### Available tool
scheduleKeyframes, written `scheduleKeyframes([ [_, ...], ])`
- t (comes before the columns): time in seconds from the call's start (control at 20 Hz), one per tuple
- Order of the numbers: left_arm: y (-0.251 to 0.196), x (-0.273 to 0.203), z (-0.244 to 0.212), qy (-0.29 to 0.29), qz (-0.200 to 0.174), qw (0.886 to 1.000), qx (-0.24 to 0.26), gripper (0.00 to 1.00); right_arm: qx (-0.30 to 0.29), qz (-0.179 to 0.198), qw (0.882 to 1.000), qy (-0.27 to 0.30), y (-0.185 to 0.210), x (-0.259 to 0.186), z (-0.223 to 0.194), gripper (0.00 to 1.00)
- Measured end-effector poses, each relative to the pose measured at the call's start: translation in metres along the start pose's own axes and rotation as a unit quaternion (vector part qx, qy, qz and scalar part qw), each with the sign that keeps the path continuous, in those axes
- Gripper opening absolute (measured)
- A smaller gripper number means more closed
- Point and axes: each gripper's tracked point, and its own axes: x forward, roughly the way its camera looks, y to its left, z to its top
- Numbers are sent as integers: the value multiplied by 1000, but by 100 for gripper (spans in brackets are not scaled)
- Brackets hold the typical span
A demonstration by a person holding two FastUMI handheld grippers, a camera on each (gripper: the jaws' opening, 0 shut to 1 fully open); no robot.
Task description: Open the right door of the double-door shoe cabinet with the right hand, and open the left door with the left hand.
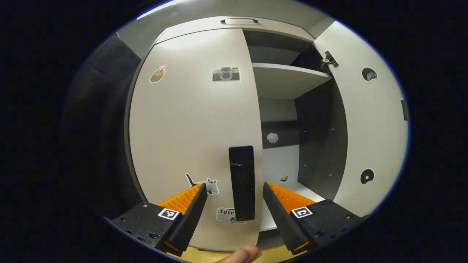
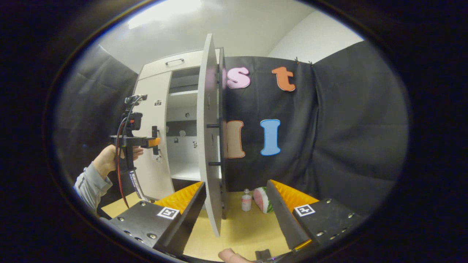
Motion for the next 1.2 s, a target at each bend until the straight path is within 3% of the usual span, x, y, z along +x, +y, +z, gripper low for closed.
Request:
scheduleKeyframes([
  [0.1, 0, 9, 3, -6, -2, 1000, -3, 94, 0, 2, 1000, 0, 0, -1, 0, 99],
  [0.2, -5, 18, -1, 3, -17, 1000, -25, 92, 1, 3, 1000, -1, 0, -2, 0, 98],
  [0.3, 4, 18, -6, 9, -5, 999, -33, 89, 1, 4, 1000, -3, 1, -4, 0, 98],
  [0.35, 2, 21, 0, 1, -7, 999, -33, 76, 3, 4, 1000, -4, 2, -5, 2, 98],
  [0.5, 2, 22, -3, 5, -7, 1000, -26, 72, 3, 7, 1000, -7, 8, -9, 2, 98],
  [0.6, -11, 24, -3, 8, -21, 999, -22, 64, 1, 7, 1000, -9, 11, -13, 3, 98],
  [0.65, -10, 21, -4, 13, -13, 1000, -13, 46, 2, 9, 1000, -10, 14, -16, 5, 98],
  [0.7, -10, 22, -4, 16, -12, 1000, -6, 33, 3, 10, 1000, -10, 16, -19, 5, 98],
  [0.75, -9, 22, -4, 20, -12, 1000, -8, 31, 3, 11, 1000, -11, 18, -22, 7, 94],
  [0.8, -10, 22, -5, 23, -15, 999, -17, 30, 2, 12, 1000, -12, 20, -25, 9, 98],
  [0.95, -9, 18, -6, 28, -21, 999, -16, 24, -3, 12, 1000, -14, 27, -33, 13, 94],
  [1.0, -8, 16, -7, 29, -19, 999, -16, 24, -4, 13, 1000, -14, 30, -35, 13, 98],
  [1.2, -6, -7, -6, 28, -28, 999, -25, 25, -8, 10, 1000, -15, 37, -44, 17, 98],
])
